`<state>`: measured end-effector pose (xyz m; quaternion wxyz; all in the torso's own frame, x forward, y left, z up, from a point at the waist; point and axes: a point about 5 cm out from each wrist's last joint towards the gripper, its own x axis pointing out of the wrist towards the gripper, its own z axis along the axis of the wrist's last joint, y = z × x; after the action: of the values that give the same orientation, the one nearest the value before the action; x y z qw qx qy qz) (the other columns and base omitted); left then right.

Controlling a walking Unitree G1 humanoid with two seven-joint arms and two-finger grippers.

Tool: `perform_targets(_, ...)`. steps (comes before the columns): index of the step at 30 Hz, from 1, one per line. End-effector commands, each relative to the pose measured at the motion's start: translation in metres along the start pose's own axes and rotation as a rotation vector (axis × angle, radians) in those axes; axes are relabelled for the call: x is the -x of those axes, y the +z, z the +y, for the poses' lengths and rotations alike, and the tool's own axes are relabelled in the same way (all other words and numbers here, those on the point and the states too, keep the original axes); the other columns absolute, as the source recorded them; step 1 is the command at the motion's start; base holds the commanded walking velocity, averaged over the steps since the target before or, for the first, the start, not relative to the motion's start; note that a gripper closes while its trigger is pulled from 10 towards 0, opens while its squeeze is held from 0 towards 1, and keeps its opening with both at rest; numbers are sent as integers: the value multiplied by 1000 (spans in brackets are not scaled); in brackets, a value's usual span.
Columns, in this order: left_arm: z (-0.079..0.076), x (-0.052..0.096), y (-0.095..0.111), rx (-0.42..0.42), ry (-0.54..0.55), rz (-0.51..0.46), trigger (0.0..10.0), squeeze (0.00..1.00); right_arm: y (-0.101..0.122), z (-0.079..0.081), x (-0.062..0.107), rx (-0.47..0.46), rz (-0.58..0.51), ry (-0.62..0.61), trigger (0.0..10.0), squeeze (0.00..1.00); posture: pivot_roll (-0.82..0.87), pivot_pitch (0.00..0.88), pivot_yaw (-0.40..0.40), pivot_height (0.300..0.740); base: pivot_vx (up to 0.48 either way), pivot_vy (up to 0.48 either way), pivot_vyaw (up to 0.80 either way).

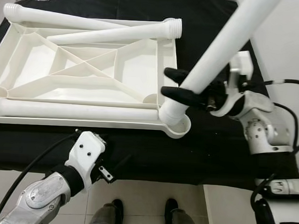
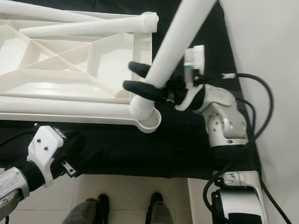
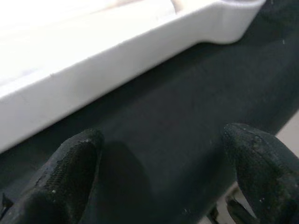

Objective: Building children table

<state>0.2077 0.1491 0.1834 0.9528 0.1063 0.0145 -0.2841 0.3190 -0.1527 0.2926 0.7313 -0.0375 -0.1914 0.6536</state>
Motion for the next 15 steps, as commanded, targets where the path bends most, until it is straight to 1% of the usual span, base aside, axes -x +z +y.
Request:
perform_targets(1,-3,3,-11,-2,-30,48,10000,0,-2,7,-1,-17,4,63,10000,0,114,365,-22,740,0,0,0)
perform_targets(3,-4,4,-12,2,-40,48,10000,0,-3,10,0,-25,14,93,10000,0,114,360,-20,740,0,0,0)
perform_targets(10,-4,3,-12,11,-41,42,10000,0,-4,10,1,-26,25,109,10000,0,115,358,-19,740,0,0,0)
perform_targets(13,-1,3,-11,9,-37,40,10000,0,-15,7,-3,-11,101,117,10000,0,119,361,-20,740,0,0,0)
perform_targets(15,0,3,-11,7,-35,38,10000,0,-17,6,-4,-7,118,115,10000,0,119,361,-20,740,0,0,0)
